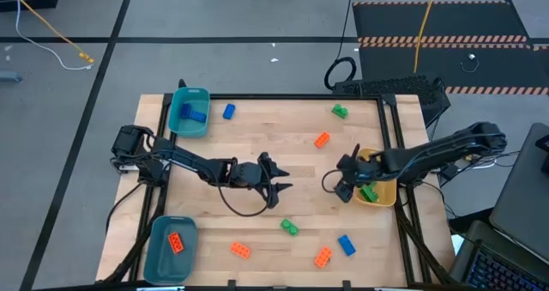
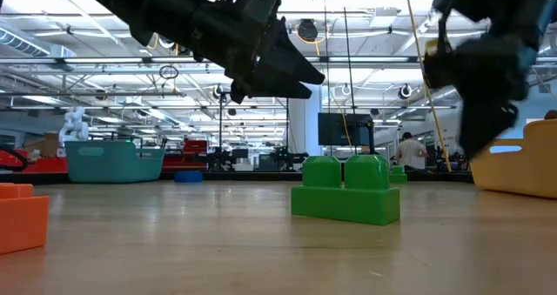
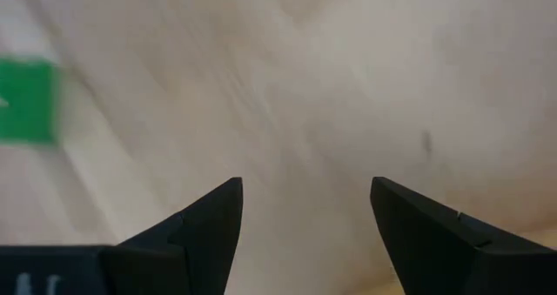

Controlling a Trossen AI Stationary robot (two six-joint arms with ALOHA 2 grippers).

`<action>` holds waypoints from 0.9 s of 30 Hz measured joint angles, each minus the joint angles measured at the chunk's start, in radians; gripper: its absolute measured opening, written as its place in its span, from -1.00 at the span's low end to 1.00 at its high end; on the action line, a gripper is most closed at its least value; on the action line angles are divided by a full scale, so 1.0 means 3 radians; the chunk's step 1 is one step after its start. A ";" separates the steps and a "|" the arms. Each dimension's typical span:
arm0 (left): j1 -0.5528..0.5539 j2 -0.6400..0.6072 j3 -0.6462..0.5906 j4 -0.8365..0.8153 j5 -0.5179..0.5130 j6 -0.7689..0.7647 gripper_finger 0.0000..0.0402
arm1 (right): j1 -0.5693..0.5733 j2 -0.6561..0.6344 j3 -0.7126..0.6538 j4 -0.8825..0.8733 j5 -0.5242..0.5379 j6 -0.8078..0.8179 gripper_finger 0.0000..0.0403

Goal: Sort & place blocks by color
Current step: Put the green game piece into the yellow bin

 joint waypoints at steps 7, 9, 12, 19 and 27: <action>-0.0006 0.0000 0.0000 -0.0003 0.0000 -0.0002 -0.08 | -0.0003 0.0182 -0.0023 -0.0360 -0.0400 0.0225 0.22; -0.0006 0.0000 0.0000 -0.0003 0.0001 -0.0003 -0.08 | -0.0003 0.0137 -0.0023 -0.0467 -0.0462 0.0240 0.22; -0.0006 0.0000 0.0000 -0.0004 0.0003 -0.0003 -0.08 | -0.0003 0.0028 -0.0022 -0.0570 -0.0461 0.0228 0.22; -0.0006 0.0001 0.0000 -0.0008 0.0003 -0.0004 -0.08 | -0.0030 -0.0280 -0.0026 -0.0291 -0.0059 -0.0198 0.22; -0.0006 0.0001 0.0000 -0.0008 0.0004 -0.0008 -0.08 | -0.0407 -0.0573 0.0075 0.0131 0.0673 -0.1036 0.22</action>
